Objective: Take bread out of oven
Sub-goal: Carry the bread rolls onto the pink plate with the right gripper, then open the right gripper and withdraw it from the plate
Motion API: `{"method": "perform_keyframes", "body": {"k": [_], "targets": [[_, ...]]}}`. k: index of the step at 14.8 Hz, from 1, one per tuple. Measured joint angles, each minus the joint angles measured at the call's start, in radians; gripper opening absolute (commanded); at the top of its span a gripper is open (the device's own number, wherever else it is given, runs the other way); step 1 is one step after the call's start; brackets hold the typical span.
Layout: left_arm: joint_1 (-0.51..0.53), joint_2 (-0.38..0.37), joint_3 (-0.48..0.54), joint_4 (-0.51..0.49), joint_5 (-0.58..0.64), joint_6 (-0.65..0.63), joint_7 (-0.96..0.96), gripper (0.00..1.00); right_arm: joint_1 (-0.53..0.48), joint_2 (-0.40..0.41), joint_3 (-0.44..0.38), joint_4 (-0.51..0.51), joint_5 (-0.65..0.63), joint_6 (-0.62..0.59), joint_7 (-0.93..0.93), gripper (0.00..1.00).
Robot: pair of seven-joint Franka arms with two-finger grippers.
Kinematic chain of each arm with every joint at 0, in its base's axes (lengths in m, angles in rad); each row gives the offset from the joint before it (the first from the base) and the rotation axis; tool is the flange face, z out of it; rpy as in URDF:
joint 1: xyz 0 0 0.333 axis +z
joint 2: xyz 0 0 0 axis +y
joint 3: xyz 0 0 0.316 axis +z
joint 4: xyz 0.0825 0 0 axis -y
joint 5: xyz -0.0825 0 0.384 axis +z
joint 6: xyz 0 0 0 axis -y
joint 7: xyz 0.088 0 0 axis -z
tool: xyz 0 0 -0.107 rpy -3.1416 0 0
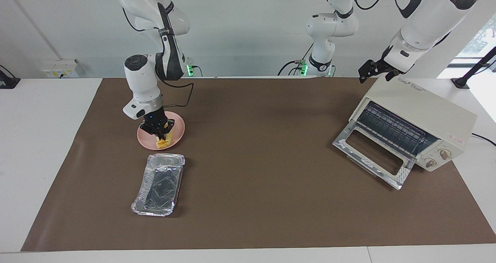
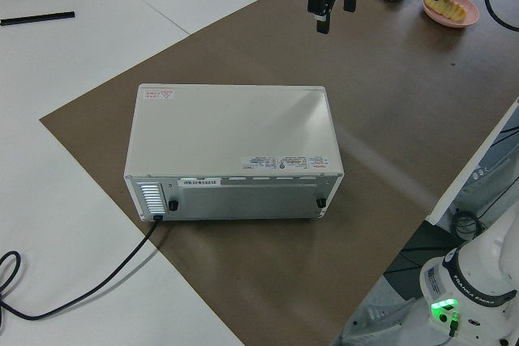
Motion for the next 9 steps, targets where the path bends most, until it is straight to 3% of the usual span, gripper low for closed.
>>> {"method": "perform_keyframes", "body": {"k": [4,7,9], "targets": [[0.000,0.000,0.000,0.000,0.000,0.000,0.000,1.00,-0.003,-0.004,-0.001,0.029,0.002,-0.078,0.000,1.00],[0.000,0.000,0.000,0.000,0.000,0.000,0.000,1.00,-0.003,-0.021,-0.004,0.157,0.002,-0.291,-0.016,1.00],[0.000,0.000,0.000,0.000,0.000,0.000,0.000,1.00,-0.010,-0.033,-0.009,0.304,0.002,-0.483,-0.079,1.00]]}}
